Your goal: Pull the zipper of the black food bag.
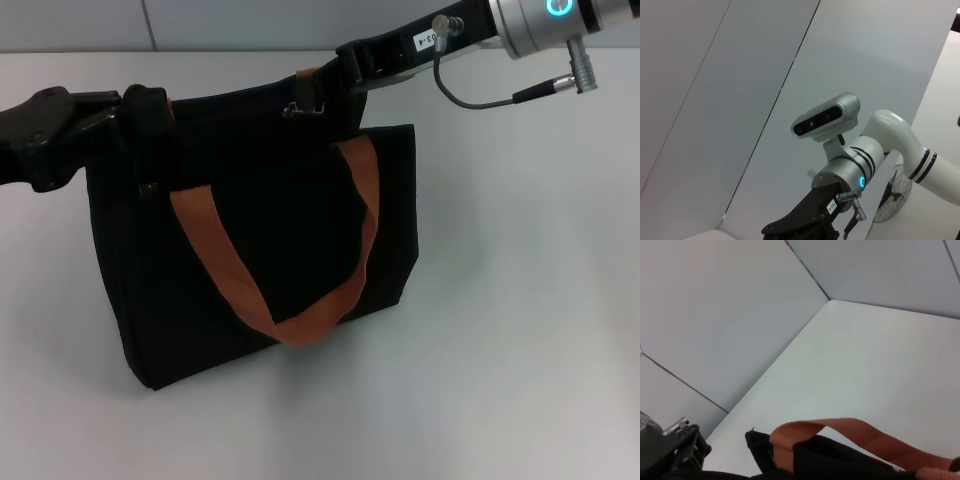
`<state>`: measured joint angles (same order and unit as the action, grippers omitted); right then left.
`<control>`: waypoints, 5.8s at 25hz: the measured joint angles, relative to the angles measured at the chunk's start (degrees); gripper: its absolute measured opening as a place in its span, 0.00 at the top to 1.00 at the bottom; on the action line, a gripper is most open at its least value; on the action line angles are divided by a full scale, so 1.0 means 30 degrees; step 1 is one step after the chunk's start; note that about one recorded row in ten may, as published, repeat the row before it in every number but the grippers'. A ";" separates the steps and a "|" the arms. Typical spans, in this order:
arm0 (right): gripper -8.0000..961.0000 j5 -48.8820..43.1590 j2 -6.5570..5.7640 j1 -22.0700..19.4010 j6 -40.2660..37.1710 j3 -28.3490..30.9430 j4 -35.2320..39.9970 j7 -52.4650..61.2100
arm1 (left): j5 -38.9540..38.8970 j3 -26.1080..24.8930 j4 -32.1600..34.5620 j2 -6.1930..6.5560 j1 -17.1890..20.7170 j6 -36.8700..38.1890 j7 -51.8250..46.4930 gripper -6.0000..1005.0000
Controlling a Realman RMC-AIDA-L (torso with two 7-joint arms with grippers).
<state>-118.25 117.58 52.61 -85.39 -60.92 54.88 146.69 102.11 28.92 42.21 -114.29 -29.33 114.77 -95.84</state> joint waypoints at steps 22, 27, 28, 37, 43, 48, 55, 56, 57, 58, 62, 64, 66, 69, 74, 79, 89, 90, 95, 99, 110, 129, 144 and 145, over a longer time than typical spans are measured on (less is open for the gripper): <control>0.99 -0.0516 0.0047 0.1238 0.0893 -0.0227 -0.1676 -0.0002 | 0.0008 0.0059 0.0023 0.0002 -0.0037 0.0094 0.0002 0.97; 0.99 -0.0630 0.0047 0.1384 0.0996 -0.0233 -0.1871 -0.0047 | 0.0007 0.0059 0.0022 0.0027 -0.0038 0.0094 0.0032 0.97; 0.99 -0.0727 0.0043 0.1384 0.0999 -0.0232 -0.1864 -0.0040 | 0.0005 0.0058 0.0023 0.0028 -0.0038 0.0094 0.0035 0.97; 0.99 -0.2253 0.0021 0.1160 0.0880 -0.0068 -0.0879 0.0525 | -0.0165 0.0001 0.0023 0.0105 -0.0036 0.0091 0.0037 0.97; 0.99 -0.3653 0.0008 0.0697 0.0757 -0.0055 0.0564 0.1326 | -0.0195 -0.0076 0.0022 0.0129 -0.0037 0.0092 0.0004 0.97; 0.99 -0.4802 0.0006 0.0293 0.0743 -0.0014 0.1679 0.1993 | -0.0206 -0.0090 0.0023 0.0150 -0.0037 0.0091 -0.0004 0.97; 0.99 -0.0846 0.0089 -0.2592 -0.0106 0.2223 0.4925 -0.0174 | -0.0206 -0.0077 -0.0012 0.0173 0.0015 -0.0051 0.0031 0.97; 0.99 -0.0846 0.0089 -0.2592 -0.0106 0.2223 0.4925 -0.0174 | -0.0207 -0.0078 -0.0037 0.0180 0.0034 -0.0077 0.0031 0.97; 0.99 0.0078 0.0110 -0.3164 -0.0364 0.2682 0.5168 -0.0795 | -0.0206 -0.0087 -0.0049 0.0198 0.0059 -0.0101 0.0029 0.97; 0.99 0.0742 0.0106 -0.3465 -0.0593 0.2964 0.5164 -0.1299 | -0.0207 -0.0090 -0.0052 0.0207 0.0076 -0.0117 0.0025 0.97; 0.98 0.3963 -0.0009 -0.4785 -0.2119 0.4074 0.3802 -0.4767 | -0.0166 -0.0111 -0.0097 0.0370 0.0173 -0.0454 0.0027 0.96; 0.94 0.5643 -0.0073 -0.5472 -0.3050 0.4327 0.2617 -0.7159 | -0.0117 -0.0118 -0.0121 0.0488 0.0335 -0.0841 0.0033 0.96; 0.88 0.6822 -0.0141 -0.6039 -0.3879 0.4391 0.1419 -0.9573 | -0.0103 -0.0114 -0.0123 0.0632 0.0545 -0.1158 0.0035 0.95; 0.78 0.7695 -0.0176 -0.6794 -0.4982 0.4433 -0.0562 -1.3538 | -0.0042 -0.0034 -0.0128 0.0875 0.0879 -0.1643 0.0056 0.95; 0.56 0.7788 0.0054 -0.7710 -0.5611 0.4393 -0.3144 -1.8803 | 0.0573 -0.0035 -0.0020 0.1376 0.1134 -0.2830 0.0539 0.90; 0.37 0.7765 0.0229 -0.8471 -0.5880 0.4315 -0.4485 -2.2225 | 0.0693 -0.0125 0.0001 0.2447 0.1168 -0.3792 0.0656 0.70; 0.25 0.6041 0.0380 -0.8569 -0.6469 0.4099 -0.5278 -2.3962 | 0.1103 -0.0001 0.1947 0.2759 0.2461 -0.1286 0.0572 0.41; 0.24 0.5889 0.0419 -0.8552 -0.6415 0.4098 -0.5314 -2.3997 | 0.2203 0.0044 0.3015 0.2685 0.2673 -0.1528 0.0254 0.39; 0.22 0.5793 0.0446 -0.8600 -0.6343 0.4103 -0.5398 -2.4134 | 0.4113 -0.0347 0.4577 0.2614 0.2689 -0.1814 -0.0404 0.28; 0.21 0.5681 0.0446 -0.8523 -0.6246 0.4105 -0.5475 -2.4314 | 0.5810 -0.1482 0.5789 0.2862 0.2682 -0.1714 -0.0412 0.21; 0.17 0.5651 0.0502 -0.7452 -0.4728 0.4136 -0.8341 -2.6937 | -0.2561 0.2553 0.2760 0.1159 0.4211 0.0161 0.6779 0.20; 0.14 0.5253 0.0596 -0.7242 -0.5305 0.2147 -1.1366 -3.1538 | -0.0303 0.7955 -0.2606 0.0043 0.4062 -0.1358 1.1818 0.20; 0.14 0.5372 0.0621 -0.7403 -0.4961 0.2147 -1.1934 -3.2394 | -0.0258 0.8135 -0.2664 0.0045 0.4110 -0.1510 1.1859 0.20; 0.14 0.5375 0.0625 -0.7402 -0.4961 0.2150 -1.1936 -3.2394 | -0.0258 0.8135 -0.2664 0.0045 0.4110 -0.1510 1.1859 0.20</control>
<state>-102.13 119.45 30.41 -100.27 -54.47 19.07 49.51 101.33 53.32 34.22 -114.15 -17.00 110.24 -60.26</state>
